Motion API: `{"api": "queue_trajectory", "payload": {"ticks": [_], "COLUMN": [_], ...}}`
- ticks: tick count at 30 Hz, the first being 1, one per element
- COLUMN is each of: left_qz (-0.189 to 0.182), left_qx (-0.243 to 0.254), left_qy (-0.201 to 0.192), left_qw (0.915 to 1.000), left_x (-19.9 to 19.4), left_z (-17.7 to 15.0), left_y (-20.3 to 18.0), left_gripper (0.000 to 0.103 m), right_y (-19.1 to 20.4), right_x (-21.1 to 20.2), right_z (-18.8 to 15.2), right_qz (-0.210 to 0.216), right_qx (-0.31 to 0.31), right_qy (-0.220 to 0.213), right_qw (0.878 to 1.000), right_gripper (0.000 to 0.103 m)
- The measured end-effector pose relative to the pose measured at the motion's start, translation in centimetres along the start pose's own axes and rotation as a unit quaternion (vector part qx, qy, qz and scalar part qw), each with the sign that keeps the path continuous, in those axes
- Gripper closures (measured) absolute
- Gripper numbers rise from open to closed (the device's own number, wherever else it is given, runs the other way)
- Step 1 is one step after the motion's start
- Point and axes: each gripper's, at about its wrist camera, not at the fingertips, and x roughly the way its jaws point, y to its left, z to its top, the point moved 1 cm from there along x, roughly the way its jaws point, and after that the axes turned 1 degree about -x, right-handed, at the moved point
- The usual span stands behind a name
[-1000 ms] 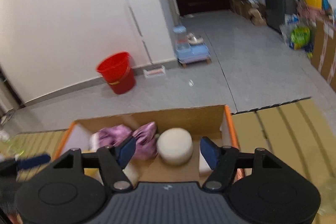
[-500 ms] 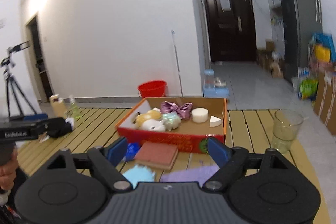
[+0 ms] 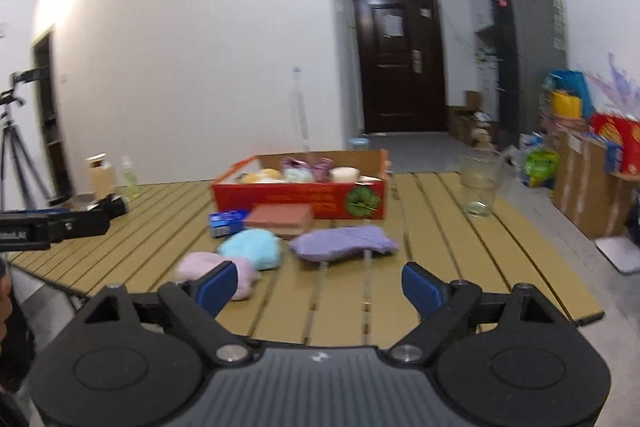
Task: Collect trash
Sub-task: 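Reach both tools to the lavender mesh cloth and pinch it, then carry the lavender cloth into the box and open both tools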
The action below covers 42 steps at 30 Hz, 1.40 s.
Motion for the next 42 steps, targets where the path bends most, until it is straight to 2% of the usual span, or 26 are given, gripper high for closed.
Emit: {"api": "queue_trajectory", "payload": {"ticks": [1,2,3,4,6,8,11,14,17,22,24,26,27,31,33,34,35,39,42], "left_qz": [-0.019,-0.029,-0.030,-0.032,-0.041,-0.005,-0.004,0.012,0.016,-0.004,-0.028,-0.055,-0.063,-0.064,-0.064,-0.065,-0.066,-0.063,-0.083], "left_qx": [-0.006,-0.016,-0.025,-0.030,-0.029,-0.036,-0.071,-0.084,-0.075,-0.045,-0.054,-0.068,-0.069,-0.039,-0.035,-0.034,-0.034,-0.028,-0.041], "left_qy": [0.018,0.040,0.060,0.075,0.085,0.107,0.136,0.149,0.169,0.155,0.154,0.157,0.157,0.143,0.142,0.142,0.143,0.140,0.122], "left_qw": [0.9996,0.9986,0.9974,0.9962,0.9951,0.9935,0.9882,0.9852,0.9826,0.9868,0.9862,0.9837,0.9832,0.9868,0.9872,0.9871,0.9870,0.9877,0.9882], "left_x": [1.9,4.1,6.1,8.3,12.4,17.0,22.6,25.6,26.9,26.3,26.3,26.3,26.3,25.7,25.5,25.5,25.5,24.4,22.2], "left_z": [0.2,0.4,0.4,0.6,0.8,1.0,0.9,-0.2,-1.4,-2.2,-2.2,-2.2,-2.2,-2.7,-2.9,-2.9,-2.8,-2.3,-0.1], "left_y": [-0.7,-1.4,-2.1,-2.9,-4.1,-4.8,-4.1,-2.9,-1.7,-1.2,-0.8,-0.6,-0.6,-1.7,-1.9,-2.0,-1.9,-2.2,-1.9], "left_gripper": [0.006,0.011,0.022,0.026,0.027,0.030,0.030,0.030,0.032,0.035,0.053,0.065,0.072,0.075,0.077,0.078,0.079,0.082,0.083], "right_y": [-0.4,-1.0,-1.7,-2.4,-4.0,-5.6,-7.8,-9.0,-9.5,-8.0,-7.1,-6.7,-6.6,-5.6,-5.4,-5.1,-4.8,-4.4,-4.7], "right_x": [0.5,0.9,1.7,2.5,4.0,5.5,9.2,13.3,18.2,26.1,27.9,29.0,29.3,28.4,27.8,27.6,27.5,26.7,24.2], "right_z": [-0.3,-0.5,-0.7,-0.7,-0.7,-0.4,0.9,2.1,3.3,3.5,2.8,1.8,1.3,0.3,0.1,0.0,0.0,0.0,1.5], "right_qz": [-0.002,-0.004,-0.007,-0.011,-0.020,-0.032,-0.040,-0.039,-0.029,-0.017,-0.012,-0.008,-0.009,-0.029,-0.019,-0.023,-0.024,-0.019,0.003], "right_qx": [0.011,0.022,0.033,0.040,0.047,0.053,0.056,0.045,0.041,-0.005,-0.020,-0.018,-0.018,-0.041,-0.042,-0.051,-0.056,-0.041,0.001], "right_qy": [0.001,0.005,0.010,0.012,0.017,0.019,0.026,0.035,0.051,0.098,0.117,0.133,0.139,0.128,0.120,0.118,0.117,0.108,0.083], "right_qw": [1.000,1.000,0.999,0.999,0.999,0.998,0.997,0.998,0.997,0.995,0.993,0.991,0.990,0.990,0.992,0.991,0.991,0.993,0.997], "right_gripper": [0.015,0.016,0.016,0.016,0.018,0.021,0.023,0.027,0.033,0.037,0.042,0.043,0.044,0.048,0.073,0.076,0.087,0.093,0.094]}}
